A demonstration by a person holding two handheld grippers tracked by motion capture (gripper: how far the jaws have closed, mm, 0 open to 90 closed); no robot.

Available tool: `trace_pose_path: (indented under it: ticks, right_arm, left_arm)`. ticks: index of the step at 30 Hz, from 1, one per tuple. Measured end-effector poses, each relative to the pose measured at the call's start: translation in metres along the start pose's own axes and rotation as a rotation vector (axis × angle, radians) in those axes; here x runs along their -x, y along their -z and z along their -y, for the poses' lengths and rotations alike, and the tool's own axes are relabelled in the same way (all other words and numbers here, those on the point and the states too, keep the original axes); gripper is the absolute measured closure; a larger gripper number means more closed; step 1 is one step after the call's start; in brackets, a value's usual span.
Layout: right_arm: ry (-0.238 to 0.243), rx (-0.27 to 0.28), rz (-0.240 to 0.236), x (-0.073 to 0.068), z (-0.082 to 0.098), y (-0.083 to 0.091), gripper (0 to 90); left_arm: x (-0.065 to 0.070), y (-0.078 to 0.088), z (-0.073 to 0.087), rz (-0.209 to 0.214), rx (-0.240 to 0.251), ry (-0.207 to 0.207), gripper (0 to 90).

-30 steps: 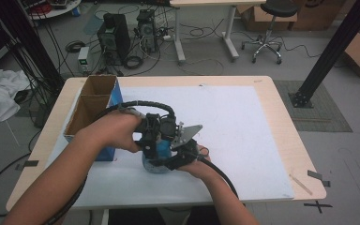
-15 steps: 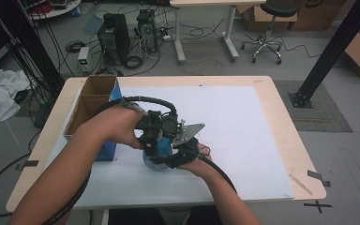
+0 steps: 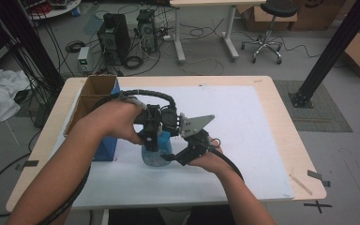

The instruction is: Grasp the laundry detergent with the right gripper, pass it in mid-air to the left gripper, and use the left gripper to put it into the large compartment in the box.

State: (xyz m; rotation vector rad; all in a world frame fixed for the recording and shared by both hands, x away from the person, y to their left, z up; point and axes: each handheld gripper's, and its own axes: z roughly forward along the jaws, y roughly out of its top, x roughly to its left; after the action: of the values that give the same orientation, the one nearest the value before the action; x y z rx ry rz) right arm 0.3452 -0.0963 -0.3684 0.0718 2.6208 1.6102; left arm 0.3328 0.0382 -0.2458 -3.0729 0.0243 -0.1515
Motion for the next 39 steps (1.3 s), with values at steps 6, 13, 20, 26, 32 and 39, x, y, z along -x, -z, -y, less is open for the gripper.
trace_pose_path:
  ticks: [6, 13, 20, 26, 32, 39]
  right_arm:
    - [0.008, -0.068, -0.001, 0.004, -0.005, 0.016, 14.5]
    - [0.018, -0.131, -0.009, 0.01, -0.011, 0.034, 9.0]
    - [0.033, -0.253, -0.022, 0.015, -0.015, 0.039, 0.9]
    - [0.044, -0.391, -0.052, 0.018, -0.016, 0.04, 0.0]
    - [0.045, -0.514, -0.07, 0.023, -0.018, 0.047, 0.0]
    - [0.029, -0.654, -0.094, 0.029, -0.013, 0.057, 0.0]
  left_arm:
    - [-0.005, 0.007, 0.005, 0.004, -0.006, 0.043, 37.8]
    - [-0.011, 0.016, 0.01, 0.016, -0.006, 0.084, 37.8]
    - [-0.019, 0.026, 0.017, 0.034, -0.013, 0.148, 37.8]
    - [-0.029, 0.04, 0.027, 0.049, -0.018, 0.24, 37.8]
    - [-0.043, 0.059, 0.042, 0.072, -0.007, 0.395, 37.7]
    - [-0.059, 0.09, 0.065, 0.06, -0.016, 0.603, 37.7]
